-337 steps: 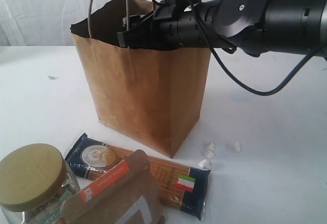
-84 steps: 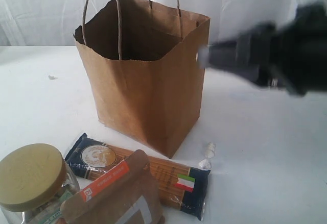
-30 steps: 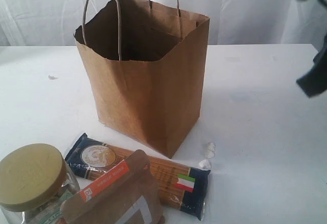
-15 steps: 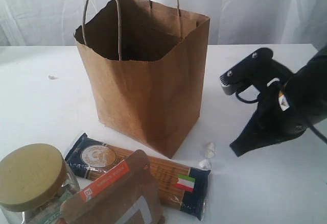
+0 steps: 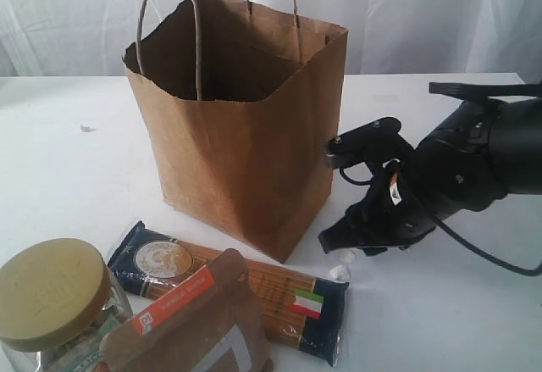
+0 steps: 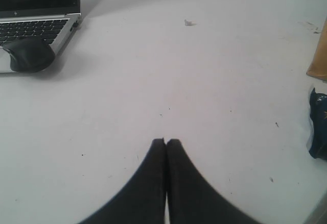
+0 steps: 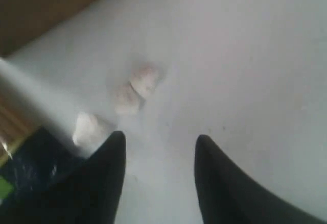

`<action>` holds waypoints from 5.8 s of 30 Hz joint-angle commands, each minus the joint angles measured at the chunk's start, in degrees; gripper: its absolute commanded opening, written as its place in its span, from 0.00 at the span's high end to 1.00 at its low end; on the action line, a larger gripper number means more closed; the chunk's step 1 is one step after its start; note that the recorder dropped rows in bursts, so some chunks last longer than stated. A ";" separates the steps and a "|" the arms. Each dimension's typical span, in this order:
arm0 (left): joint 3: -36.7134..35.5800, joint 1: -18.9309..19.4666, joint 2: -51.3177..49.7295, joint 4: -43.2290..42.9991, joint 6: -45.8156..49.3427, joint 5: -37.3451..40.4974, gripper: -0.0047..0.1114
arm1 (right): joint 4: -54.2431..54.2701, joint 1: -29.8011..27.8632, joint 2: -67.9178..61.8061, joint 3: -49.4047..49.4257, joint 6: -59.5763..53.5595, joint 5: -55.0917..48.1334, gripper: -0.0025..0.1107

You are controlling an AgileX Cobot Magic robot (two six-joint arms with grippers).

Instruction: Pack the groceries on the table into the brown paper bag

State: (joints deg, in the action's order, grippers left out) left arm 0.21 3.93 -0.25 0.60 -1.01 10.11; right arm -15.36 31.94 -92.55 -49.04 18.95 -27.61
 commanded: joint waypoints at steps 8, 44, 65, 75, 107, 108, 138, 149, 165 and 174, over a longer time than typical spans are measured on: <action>-0.21 0.05 0.25 0.42 -0.07 -0.28 0.96 | -0.08 -0.02 -7.28 -1.15 3.99 9.55 0.61; -0.21 0.05 0.25 0.42 -0.07 -0.28 0.96 | 2.62 -3.33 2.49 2.41 0.89 -0.07 0.98; -0.21 -0.05 0.25 0.42 -0.07 -0.28 0.96 | 51.81 -3.33 32.64 -12.14 -32.24 -6.64 0.98; -0.21 -4.15 0.25 0.42 -0.07 -0.28 0.96 | 53.63 -3.33 10.82 -28.25 -35.70 -0.28 0.97; -0.21 -4.15 0.25 0.42 -0.07 -0.28 0.96 | -5.86 -3.33 26.12 -21.06 -23.05 -31.59 0.98; -0.21 -4.15 0.25 0.42 -0.07 -0.28 0.96 | -5.86 -3.33 26.12 -18.96 -21.71 -30.06 0.98; -0.21 -4.15 0.25 0.42 -0.07 -0.28 0.96 | 8.52 -3.33 1.51 2.92 -3.78 4.50 0.70; -0.21 -4.15 0.25 0.42 -0.07 -0.28 0.96 | 13.72 -3.33 -2.72 2.65 -8.51 8.84 0.63; -0.21 -4.15 0.25 0.42 -0.07 -0.28 0.96 | 15.93 -3.33 -6.67 0.86 -9.90 8.83 0.60; -0.21 -4.15 0.25 0.42 -0.07 -0.28 0.96 | 15.93 -3.33 -8.60 0.38 -10.23 8.47 0.66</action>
State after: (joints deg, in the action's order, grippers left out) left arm 0.21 0.17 -0.25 0.60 -1.01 10.11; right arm 0.42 28.95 -100.65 -48.40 9.50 -19.20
